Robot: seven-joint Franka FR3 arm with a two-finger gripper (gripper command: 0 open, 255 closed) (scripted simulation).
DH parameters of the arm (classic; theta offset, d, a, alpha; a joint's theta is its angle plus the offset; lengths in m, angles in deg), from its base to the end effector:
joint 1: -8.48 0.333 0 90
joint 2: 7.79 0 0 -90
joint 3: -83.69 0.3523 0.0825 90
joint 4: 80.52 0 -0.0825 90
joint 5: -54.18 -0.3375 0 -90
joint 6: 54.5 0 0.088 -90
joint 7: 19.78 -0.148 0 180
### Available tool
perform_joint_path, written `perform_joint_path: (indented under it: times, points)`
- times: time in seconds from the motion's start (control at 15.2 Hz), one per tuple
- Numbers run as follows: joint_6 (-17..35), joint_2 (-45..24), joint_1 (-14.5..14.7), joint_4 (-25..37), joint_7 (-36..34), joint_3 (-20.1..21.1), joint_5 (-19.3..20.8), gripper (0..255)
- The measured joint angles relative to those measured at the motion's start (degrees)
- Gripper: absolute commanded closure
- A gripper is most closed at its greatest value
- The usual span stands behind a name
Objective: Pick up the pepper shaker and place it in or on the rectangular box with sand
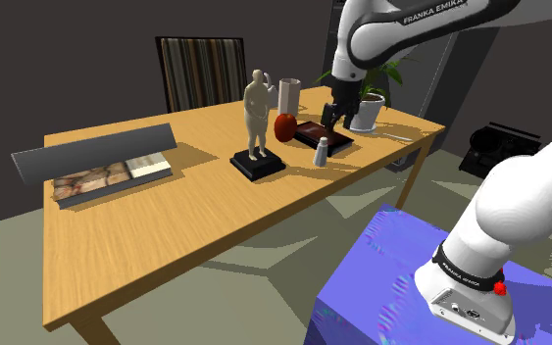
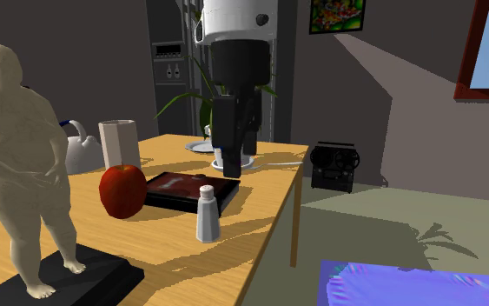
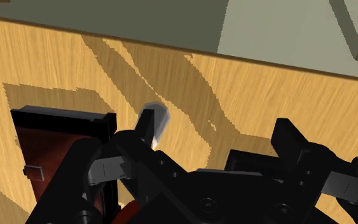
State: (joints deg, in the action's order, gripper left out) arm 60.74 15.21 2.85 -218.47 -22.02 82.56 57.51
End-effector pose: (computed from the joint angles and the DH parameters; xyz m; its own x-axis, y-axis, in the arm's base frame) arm 0.3647 -0.0494 0.4745 0.9914 -0.1304 0.0063 -0.1305 -0.9904 0.0448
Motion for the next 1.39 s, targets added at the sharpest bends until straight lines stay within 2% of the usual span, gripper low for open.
perform_joint_path:
  times: [0.4,0.66,1.12,1.39]
  points:
    - [8.64,-12.06,-2.28,4.7,0.54,-1.73,3.2,0]
    - [12.48,-18.77,-3.5,8.45,0.69,-2.77,4.9,0]
    - [17.69,-23.11,-3.93,7.76,0.42,-3.2,5.52,0]
    - [18.58,-23.59,-4.02,7.38,0.45,-3.28,5.58,0]
